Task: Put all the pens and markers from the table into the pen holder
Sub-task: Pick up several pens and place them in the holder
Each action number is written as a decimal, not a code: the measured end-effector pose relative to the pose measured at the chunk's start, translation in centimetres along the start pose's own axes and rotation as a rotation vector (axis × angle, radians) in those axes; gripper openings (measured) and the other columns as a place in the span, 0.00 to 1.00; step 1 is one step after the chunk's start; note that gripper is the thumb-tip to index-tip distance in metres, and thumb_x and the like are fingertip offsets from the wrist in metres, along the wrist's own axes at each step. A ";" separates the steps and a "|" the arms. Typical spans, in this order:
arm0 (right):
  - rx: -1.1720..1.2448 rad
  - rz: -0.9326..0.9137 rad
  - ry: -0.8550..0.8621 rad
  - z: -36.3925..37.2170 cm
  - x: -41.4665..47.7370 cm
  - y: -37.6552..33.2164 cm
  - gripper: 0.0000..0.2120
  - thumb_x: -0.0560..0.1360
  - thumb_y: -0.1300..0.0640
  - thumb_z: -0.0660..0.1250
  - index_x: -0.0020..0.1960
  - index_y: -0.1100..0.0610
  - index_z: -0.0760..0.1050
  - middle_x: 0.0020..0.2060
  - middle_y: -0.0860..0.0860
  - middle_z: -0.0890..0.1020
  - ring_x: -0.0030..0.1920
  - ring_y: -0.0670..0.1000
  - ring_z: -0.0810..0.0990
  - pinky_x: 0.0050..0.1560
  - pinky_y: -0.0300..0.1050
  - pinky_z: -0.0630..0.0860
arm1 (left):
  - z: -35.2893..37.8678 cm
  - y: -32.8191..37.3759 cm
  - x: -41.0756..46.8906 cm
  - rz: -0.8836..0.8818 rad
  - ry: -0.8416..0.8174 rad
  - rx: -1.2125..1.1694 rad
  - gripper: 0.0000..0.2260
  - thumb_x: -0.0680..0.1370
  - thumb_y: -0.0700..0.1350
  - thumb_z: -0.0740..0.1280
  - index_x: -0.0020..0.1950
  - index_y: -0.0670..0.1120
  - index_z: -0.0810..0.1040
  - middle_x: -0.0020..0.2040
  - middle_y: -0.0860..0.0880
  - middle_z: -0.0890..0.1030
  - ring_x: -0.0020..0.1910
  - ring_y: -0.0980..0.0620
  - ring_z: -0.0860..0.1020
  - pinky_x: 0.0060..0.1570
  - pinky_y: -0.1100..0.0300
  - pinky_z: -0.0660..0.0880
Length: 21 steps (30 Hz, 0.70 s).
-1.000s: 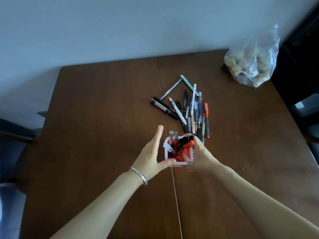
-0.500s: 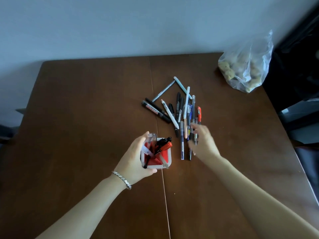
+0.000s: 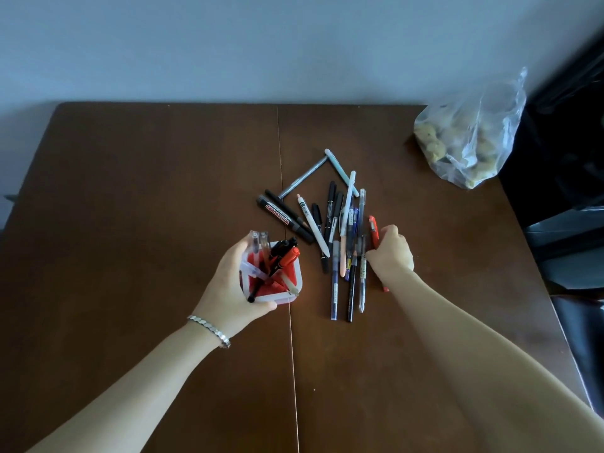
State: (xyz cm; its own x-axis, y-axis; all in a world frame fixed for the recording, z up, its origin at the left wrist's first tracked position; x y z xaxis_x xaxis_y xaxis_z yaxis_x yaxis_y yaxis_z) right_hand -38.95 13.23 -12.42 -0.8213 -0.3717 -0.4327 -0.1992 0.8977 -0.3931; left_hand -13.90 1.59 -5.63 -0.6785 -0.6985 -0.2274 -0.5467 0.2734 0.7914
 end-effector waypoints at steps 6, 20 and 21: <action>0.177 0.045 -0.028 0.3 -1.3 1.2 0.15 0.75 0.64 0.57 0.62 0.65 0.64 0.55 0.61 0.73 0.43 0.57 0.75 0.37 0.47 0.72 | -0.1 0.6 -0.2 0.003 -0.034 -0.015 0.41 0.63 0.37 0.77 0.70 0.43 0.58 0.53 0.66 0.63 0.48 0.73 0.67 0.50 0.78 0.66; 0.621 0.071 0.050 -1.3 -6.2 0.4 0.09 0.78 0.61 0.54 0.57 0.61 0.66 0.40 0.56 0.76 0.31 0.50 0.70 0.28 0.42 0.66 | -0.1 -0.1 -0.1 -0.002 -0.022 -0.021 0.42 0.63 0.43 0.78 0.70 0.47 0.58 0.61 0.55 0.63 0.56 0.61 0.66 0.52 0.67 0.68; 0.768 0.000 0.047 -2.1 -7.1 -0.8 0.07 0.78 0.62 0.54 0.54 0.58 0.68 0.39 0.55 0.76 0.33 0.51 0.73 0.31 0.44 0.70 | 0.0 -0.3 0.0 0.007 -0.019 -0.013 0.42 0.63 0.43 0.78 0.70 0.48 0.58 0.60 0.57 0.62 0.53 0.63 0.68 0.51 0.69 0.68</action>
State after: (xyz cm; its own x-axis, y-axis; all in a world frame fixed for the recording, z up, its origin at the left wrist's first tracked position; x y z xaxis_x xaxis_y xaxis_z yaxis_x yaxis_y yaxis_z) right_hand -34.12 15.64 -7.31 -0.8466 -0.3458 -0.4046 0.2139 0.4751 -0.8535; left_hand -13.74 1.52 -5.85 -0.6915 -0.6839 -0.2326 -0.5355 0.2693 0.8004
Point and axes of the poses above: each hand's wrist, its own x-axis towards the middle knuckle, its own z-axis out of the palm, y = z × x, the point moved 5 cm from there along x, towards the middle knuckle
